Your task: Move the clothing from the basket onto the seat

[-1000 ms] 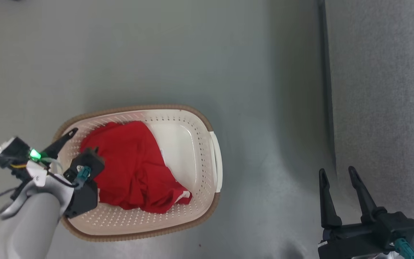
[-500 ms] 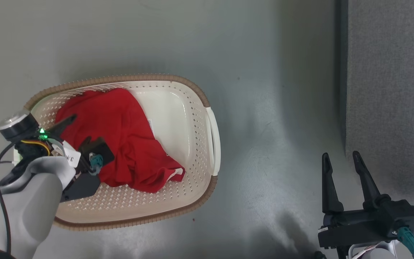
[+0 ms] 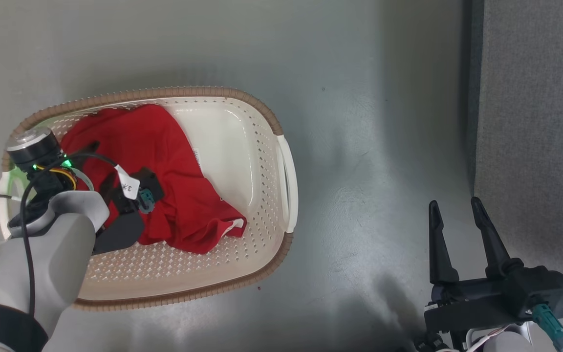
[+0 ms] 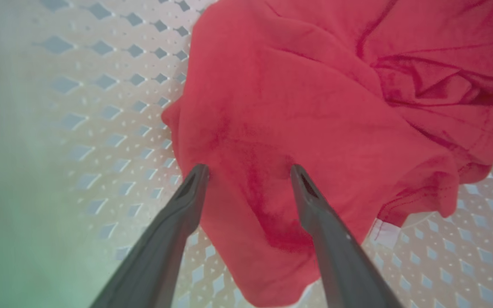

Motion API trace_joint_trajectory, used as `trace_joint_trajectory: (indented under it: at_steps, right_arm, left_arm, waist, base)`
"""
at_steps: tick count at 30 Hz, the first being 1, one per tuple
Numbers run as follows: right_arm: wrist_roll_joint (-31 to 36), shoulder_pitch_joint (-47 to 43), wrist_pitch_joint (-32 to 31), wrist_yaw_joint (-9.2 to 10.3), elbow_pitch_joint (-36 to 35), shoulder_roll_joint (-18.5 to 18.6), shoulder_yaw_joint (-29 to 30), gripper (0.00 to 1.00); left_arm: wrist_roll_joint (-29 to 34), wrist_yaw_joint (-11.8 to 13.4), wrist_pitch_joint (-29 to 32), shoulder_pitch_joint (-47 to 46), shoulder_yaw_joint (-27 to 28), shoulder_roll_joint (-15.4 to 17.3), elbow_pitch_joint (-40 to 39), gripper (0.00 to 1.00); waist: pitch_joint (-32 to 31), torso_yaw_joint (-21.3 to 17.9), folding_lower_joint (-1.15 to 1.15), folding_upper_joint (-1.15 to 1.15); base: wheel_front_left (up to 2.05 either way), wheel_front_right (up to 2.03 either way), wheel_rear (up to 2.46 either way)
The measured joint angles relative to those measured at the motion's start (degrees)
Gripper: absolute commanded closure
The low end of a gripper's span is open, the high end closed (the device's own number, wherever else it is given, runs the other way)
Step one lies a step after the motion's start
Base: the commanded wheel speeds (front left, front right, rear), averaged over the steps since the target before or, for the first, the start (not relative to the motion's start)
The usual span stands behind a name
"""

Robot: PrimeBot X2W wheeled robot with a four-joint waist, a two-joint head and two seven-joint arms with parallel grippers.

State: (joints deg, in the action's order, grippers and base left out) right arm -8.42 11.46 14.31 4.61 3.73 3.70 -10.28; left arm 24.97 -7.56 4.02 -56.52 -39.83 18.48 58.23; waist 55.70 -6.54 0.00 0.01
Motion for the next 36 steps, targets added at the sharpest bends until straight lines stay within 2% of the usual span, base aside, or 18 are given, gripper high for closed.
trace_joint_trajectory:
  at_steps: [26, 36]
  right_arm:
    - [1.0, -0.6, 0.1, 0.46, -1.8, -0.4, -0.3, 0.00]
    - [1.0, -0.9, 0.2, 0.49, -2.1, -0.5, -0.2, 0.00]
  left_arm:
    - [-0.2, 0.0, 3.5, -6.6, -8.4, -6.0, 13.4, 0.00]
    - [-1.7, 0.0, 3.3, -6.6, -10.5, -6.7, 14.7, 0.00]
  waist:
    - [0.7, -1.5, 0.00, -0.01]
    - [0.5, -1.8, -0.01, -0.01]
  base:
    - [0.00, 0.00, 0.00]
    - [0.00, 0.00, 0.00]
